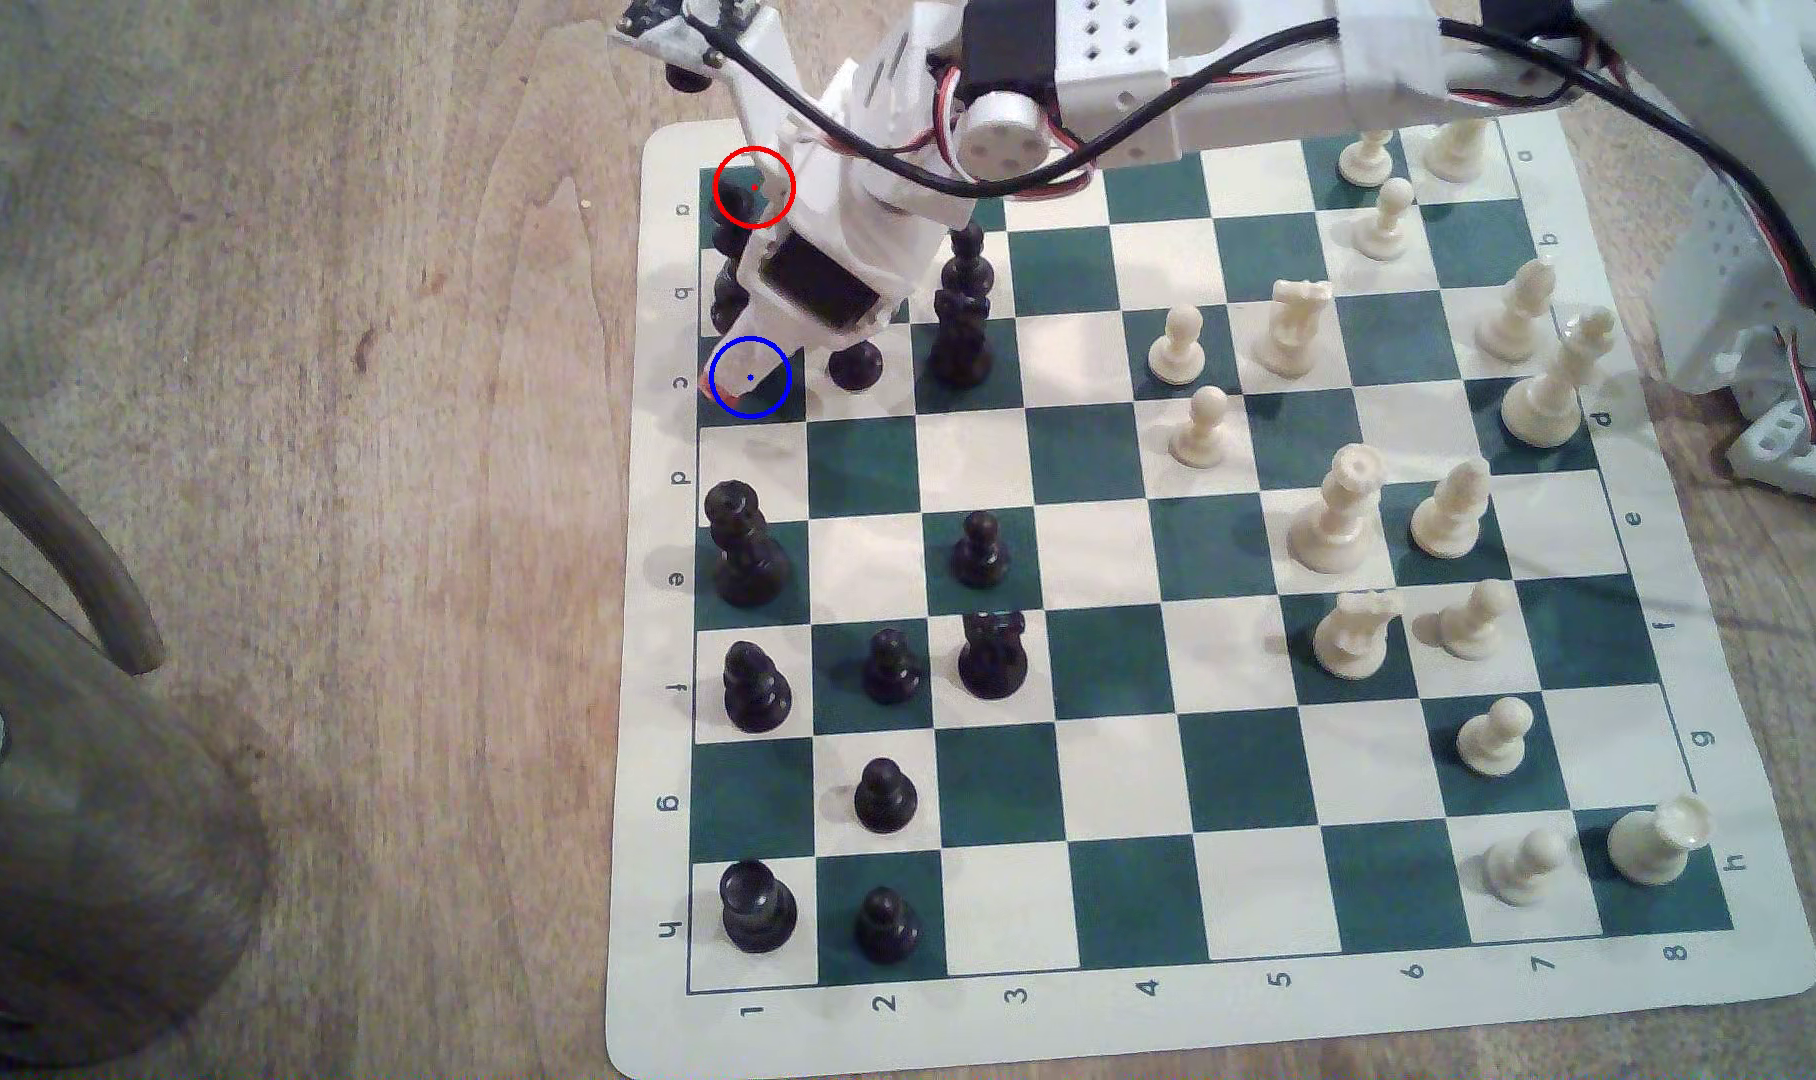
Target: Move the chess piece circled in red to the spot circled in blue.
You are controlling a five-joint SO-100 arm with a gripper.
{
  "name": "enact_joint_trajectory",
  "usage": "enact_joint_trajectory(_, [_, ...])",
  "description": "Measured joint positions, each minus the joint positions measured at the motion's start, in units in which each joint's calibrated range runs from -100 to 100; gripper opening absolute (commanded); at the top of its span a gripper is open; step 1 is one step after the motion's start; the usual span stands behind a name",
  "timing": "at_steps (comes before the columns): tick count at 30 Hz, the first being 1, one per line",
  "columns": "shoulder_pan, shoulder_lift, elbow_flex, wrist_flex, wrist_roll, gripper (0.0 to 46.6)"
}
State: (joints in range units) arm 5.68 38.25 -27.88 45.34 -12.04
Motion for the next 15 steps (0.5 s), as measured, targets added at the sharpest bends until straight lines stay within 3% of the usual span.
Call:
enact_joint_trajectory(9, [0.00, -8.55, 6.24, 0.00, 0.00, 17.4])
enact_joint_trajectory(11, [-0.07, -9.97, 6.78, 0.00, 0.00, 15.0])
enact_joint_trajectory(15, [-0.66, -13.82, 7.50, 0.72, 0.10, 16.7])
